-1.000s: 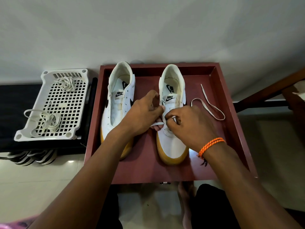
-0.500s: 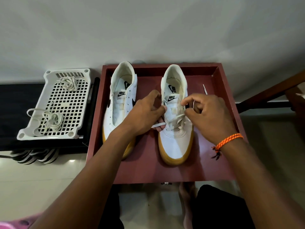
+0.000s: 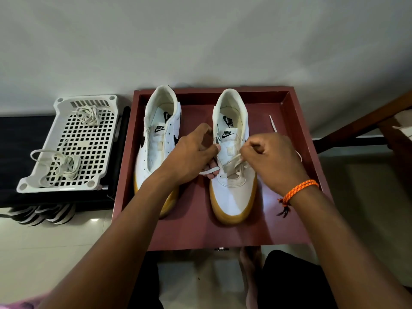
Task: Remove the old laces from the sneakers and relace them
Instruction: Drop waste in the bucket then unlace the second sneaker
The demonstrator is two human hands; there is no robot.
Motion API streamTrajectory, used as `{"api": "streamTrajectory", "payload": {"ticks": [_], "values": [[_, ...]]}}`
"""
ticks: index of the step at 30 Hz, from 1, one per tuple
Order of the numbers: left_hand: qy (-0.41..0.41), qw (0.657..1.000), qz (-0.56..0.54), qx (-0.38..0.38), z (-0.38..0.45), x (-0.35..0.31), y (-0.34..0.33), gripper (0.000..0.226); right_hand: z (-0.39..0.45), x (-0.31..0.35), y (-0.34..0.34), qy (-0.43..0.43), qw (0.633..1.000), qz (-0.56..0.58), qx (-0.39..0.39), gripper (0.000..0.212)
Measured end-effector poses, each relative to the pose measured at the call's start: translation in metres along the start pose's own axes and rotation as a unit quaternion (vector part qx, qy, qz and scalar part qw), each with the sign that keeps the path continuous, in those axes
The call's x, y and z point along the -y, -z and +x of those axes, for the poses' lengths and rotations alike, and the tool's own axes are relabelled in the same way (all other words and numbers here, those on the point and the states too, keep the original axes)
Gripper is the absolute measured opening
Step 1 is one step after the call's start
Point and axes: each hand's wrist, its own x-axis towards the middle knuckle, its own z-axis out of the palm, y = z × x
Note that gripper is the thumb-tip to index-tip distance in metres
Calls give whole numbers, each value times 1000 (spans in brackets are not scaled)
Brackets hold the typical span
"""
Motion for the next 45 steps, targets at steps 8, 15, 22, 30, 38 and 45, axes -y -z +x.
{"api": "streamTrajectory", "payload": {"ticks": [8, 15, 22, 30, 38, 45], "values": [[-3, 999, 26, -20, 2, 1, 0, 15, -14, 14, -25, 30, 994, -56, 93, 25], [7, 1000, -16, 4, 2, 2, 0, 16, -2, 2, 1, -1, 1000, -11, 28, 24], [6, 1000, -5, 4, 1, 3, 0, 16, -8, 6, -12, 16, 997, 1, 79, 22], [12, 1000, -13, 5, 3, 4, 1, 15, -1, 0, -1, 9, 1000, -5, 11, 20], [-1, 999, 28, -21, 6, 9, 1, 18, -9, 12, -10, -7, 996, 19, 83, 30], [0, 1000, 10, -12, 5, 6, 0, 18, -6, 8, -13, 16, 998, -30, 61, 18]]}}
